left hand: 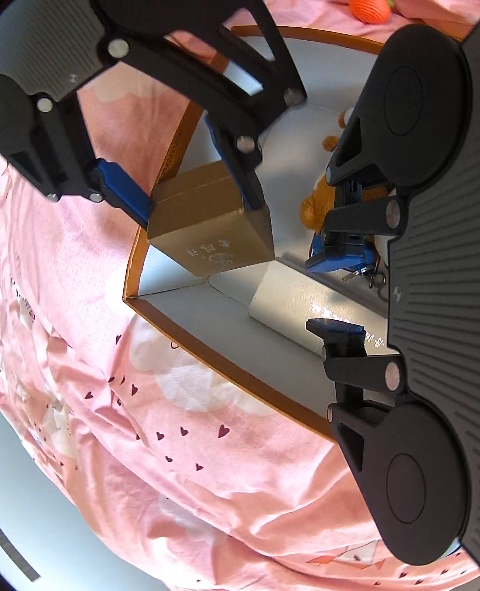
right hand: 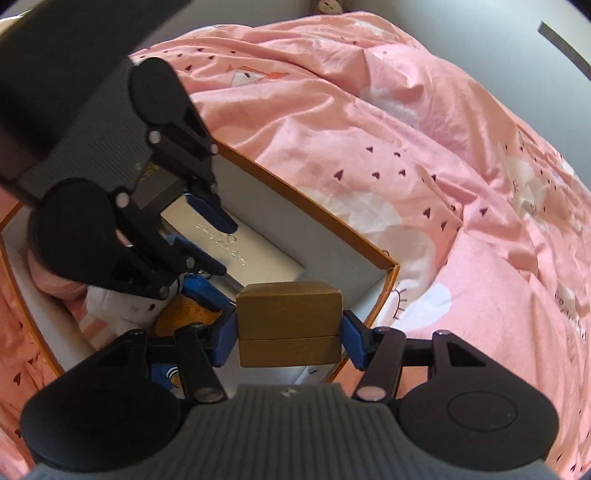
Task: Organize objects
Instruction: 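Lower the gold cube box into the box corner with the right tool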
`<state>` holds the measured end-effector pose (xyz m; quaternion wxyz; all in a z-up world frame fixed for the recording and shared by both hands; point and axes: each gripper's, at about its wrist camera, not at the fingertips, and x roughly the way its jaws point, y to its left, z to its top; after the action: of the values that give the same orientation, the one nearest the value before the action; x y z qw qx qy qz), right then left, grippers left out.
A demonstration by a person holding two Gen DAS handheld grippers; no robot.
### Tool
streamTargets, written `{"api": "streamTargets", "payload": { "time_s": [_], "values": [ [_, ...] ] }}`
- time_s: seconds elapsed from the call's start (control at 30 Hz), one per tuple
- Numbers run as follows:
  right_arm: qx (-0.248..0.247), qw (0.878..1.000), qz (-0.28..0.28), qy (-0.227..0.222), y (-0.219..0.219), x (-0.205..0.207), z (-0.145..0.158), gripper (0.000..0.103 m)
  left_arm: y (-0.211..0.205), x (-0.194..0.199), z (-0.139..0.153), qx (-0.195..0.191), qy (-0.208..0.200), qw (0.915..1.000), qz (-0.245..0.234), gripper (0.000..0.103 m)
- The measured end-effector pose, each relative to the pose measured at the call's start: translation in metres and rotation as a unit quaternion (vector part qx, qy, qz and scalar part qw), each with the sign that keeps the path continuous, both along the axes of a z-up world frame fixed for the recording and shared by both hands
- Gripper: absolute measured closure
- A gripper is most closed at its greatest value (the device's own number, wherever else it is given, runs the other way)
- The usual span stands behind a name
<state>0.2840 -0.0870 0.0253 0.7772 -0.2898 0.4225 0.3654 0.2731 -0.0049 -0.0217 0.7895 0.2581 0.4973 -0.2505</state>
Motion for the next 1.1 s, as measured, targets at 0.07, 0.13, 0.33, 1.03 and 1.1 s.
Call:
{"api": "streamTargets", "payload": {
  "time_s": [0.07,0.13,0.33,1.03,1.1],
  "values": [
    [0.014,0.999,-0.046,0.013,0.000,0.005,-0.003,0.042,0.002,0.000,-0.001,-0.014,0.011,0.9997,0.019,0.075],
    [0.024,0.996,-0.087,0.020,0.003,0.007,-0.008,0.042,0.007,-0.005,-0.001,-0.028,0.028,0.9984,0.040,0.085],
    [0.028,0.991,-0.131,-0.001,0.015,0.014,-0.021,0.042,0.026,-0.002,0.000,-0.044,0.051,0.9940,0.086,0.089],
    [0.048,0.974,-0.210,0.065,0.020,0.026,-0.031,0.042,0.022,-0.007,-0.025,-0.036,0.038,0.9953,0.081,0.089],
    [0.026,0.978,-0.195,0.070,0.023,0.023,-0.032,0.041,0.021,-0.009,-0.024,-0.033,0.036,0.9957,0.078,0.089]
  ]
}}
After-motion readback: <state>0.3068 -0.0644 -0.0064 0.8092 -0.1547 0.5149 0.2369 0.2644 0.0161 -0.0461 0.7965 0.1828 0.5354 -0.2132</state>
